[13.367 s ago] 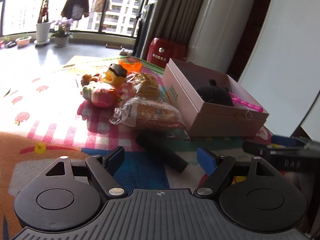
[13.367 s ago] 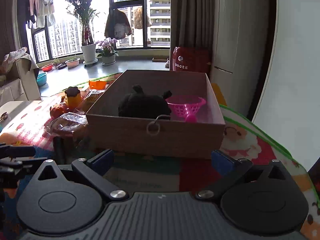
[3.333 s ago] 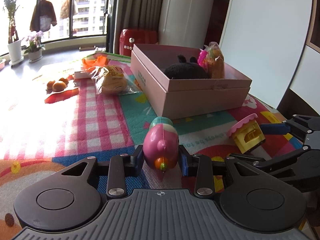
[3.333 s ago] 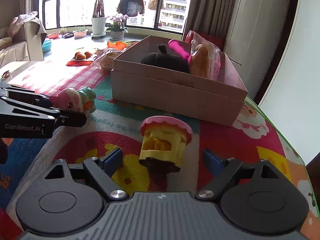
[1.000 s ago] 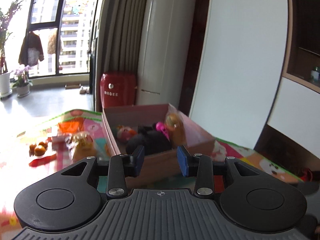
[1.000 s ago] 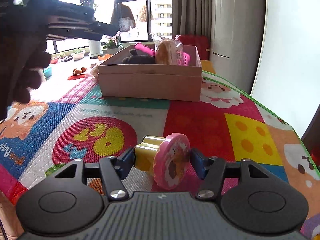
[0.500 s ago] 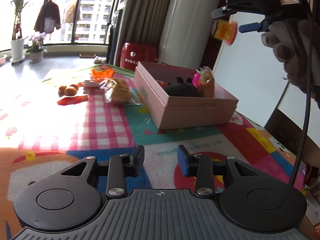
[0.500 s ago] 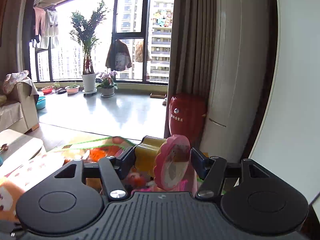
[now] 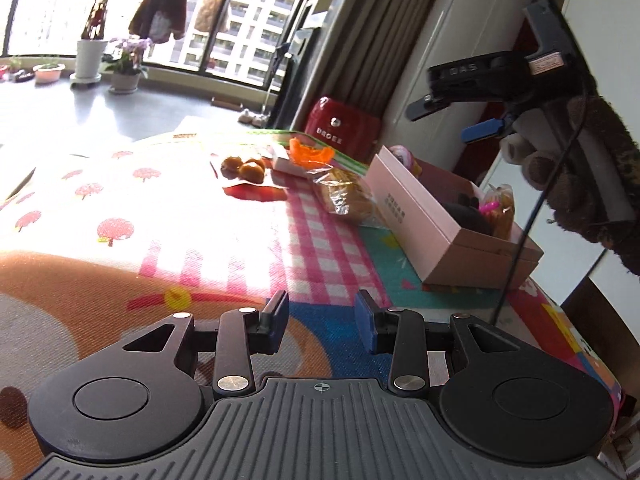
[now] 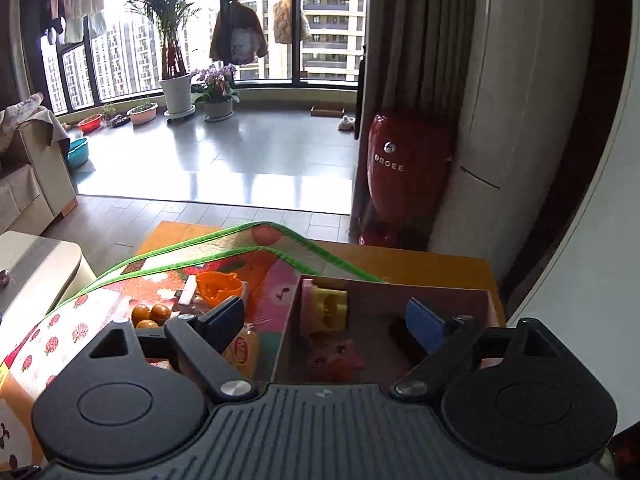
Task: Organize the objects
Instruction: 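Release the figure and cup into the pink box with both tools, then move the left tool to the orange toy cup while the right tool reaches the yellow bread bag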
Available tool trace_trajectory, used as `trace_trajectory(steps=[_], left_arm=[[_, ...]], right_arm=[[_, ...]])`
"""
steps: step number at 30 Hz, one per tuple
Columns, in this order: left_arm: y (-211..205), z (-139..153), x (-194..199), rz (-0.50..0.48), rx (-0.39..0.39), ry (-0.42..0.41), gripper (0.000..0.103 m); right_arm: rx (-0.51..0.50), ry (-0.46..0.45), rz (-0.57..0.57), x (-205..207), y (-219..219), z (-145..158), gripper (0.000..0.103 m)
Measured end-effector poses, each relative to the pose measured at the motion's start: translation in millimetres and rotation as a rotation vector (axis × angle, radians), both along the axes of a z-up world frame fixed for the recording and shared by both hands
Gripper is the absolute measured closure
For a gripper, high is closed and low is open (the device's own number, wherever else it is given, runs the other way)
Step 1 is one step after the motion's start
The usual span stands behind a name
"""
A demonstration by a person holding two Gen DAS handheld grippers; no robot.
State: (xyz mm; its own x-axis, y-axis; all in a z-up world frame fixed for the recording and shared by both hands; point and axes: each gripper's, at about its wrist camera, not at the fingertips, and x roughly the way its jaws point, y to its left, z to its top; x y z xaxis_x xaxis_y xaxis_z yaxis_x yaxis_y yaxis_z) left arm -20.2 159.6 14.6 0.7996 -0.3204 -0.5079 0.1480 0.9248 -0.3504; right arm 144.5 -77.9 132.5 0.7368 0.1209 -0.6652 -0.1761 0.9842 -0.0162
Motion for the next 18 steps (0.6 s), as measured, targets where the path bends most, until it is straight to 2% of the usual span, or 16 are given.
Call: trace_trajectory(steps=[5,9,12,16,18], left_arm=[[18.6,2.5,-5.3,0.033,-0.011,-0.033,0.064],[29.1,5.8,-9.5,0.084,0.035,-0.09,0.064],[39.5,4.6,-7.9,0.087,0.001,-0.071,0.064],[44.7,1.8,-7.5,0.082,-0.01,-0.058,0.064],[46.0,-0.4,-6.6,0.084,-0.014,-0.049,0.064]], right_arm=[[-0.002,0.113,0.067,35.8,65.7,-36.0,0.014],[0.037,0.183,0.025,81.3,100.1,-63.5,0.014],[0.003,0.202,-0.008,112.7,118.2,-83.8,0.01],[-0.015,0.255,-0.027,139.8,131.4,-111.7,0.01],[-0.014,0.274,-0.009,143.5,136.5,-120.3,0.018]])
